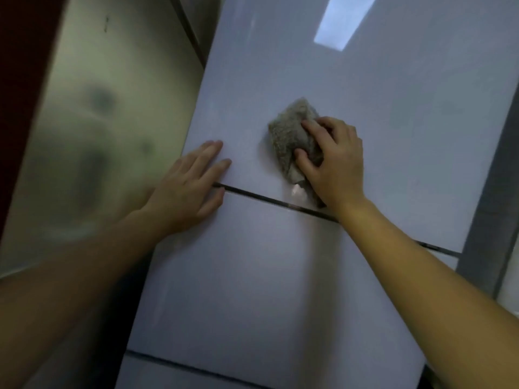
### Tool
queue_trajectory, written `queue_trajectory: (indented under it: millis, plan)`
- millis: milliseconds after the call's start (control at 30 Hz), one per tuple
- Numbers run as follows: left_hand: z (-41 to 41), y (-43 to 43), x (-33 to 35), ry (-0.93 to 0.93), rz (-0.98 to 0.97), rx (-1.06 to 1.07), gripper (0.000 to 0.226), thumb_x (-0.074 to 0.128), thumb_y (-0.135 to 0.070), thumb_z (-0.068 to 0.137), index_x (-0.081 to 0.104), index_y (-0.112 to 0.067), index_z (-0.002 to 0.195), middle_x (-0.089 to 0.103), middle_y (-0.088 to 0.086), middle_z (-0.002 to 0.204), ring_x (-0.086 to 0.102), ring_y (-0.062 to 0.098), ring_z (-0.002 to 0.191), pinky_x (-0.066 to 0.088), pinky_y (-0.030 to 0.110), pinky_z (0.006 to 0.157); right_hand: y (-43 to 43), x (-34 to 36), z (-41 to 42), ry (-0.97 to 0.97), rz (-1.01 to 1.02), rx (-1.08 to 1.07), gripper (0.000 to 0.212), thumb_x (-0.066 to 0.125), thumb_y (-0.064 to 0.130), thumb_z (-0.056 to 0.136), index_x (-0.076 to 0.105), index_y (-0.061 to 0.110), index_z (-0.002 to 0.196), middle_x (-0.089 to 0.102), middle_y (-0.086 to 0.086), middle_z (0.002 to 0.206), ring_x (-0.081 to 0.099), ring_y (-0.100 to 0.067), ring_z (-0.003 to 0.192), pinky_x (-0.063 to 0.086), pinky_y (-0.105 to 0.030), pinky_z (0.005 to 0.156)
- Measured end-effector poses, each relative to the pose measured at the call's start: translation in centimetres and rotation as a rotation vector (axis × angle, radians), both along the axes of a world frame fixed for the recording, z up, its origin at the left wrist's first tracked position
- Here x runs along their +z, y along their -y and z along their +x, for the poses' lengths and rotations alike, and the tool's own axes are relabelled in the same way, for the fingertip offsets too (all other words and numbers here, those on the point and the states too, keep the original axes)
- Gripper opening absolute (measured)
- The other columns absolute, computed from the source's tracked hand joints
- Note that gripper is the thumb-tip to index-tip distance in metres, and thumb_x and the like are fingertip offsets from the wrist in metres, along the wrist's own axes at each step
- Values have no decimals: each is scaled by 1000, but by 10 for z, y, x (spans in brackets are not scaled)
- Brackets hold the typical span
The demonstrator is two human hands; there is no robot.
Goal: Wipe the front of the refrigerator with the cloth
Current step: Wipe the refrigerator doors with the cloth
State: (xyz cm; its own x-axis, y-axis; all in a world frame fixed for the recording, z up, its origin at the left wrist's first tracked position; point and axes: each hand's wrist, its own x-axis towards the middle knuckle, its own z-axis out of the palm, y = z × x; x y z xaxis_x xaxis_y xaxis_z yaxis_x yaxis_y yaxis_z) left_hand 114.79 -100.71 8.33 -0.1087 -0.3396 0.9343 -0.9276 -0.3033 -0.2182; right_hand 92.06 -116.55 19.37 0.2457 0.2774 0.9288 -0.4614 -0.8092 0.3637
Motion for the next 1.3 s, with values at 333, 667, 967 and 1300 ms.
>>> queue_trajectory:
  millis: [333, 667, 967, 1300]
  plan:
    - [0, 3, 1, 10, -17, 12, 54, 39, -39, 96, 47, -9, 139, 33, 19, 158, 34, 36, 146, 35, 46, 114, 10, -51, -6, -207, -219, -23, 48, 70, 36, 85, 67, 16, 129, 64, -11, 129, 59, -32, 113, 46, -42, 88]
    - [-6, 8, 1, -29, -20, 36, 59, 38, -44, 93, 46, -9, 140, 32, 19, 157, 32, 37, 145, 32, 47, 115, 45, -51, -67, -181, -157, -80, 50, 67, 37, 87, 64, 16, 132, 60, -12, 131, 54, -31, 116, 43, -40, 90]
    - [-41, 13, 4, -164, -54, 124, 64, 34, -50, 92, 41, -10, 142, 33, 23, 153, 35, 42, 139, 36, 52, 110, 64, -43, -94, 19, 3, 14, 49, 66, 38, 89, 63, 20, 133, 58, -7, 130, 52, -28, 116, 42, -40, 94]
    - [-116, 63, 5, 66, 48, 72, 56, 36, -46, 97, 45, -15, 143, 37, 17, 156, 37, 35, 143, 33, 47, 114, 80, -51, -121, -31, -47, -6, 47, 68, 37, 86, 65, 20, 130, 61, -6, 129, 54, -27, 116, 44, -40, 92]
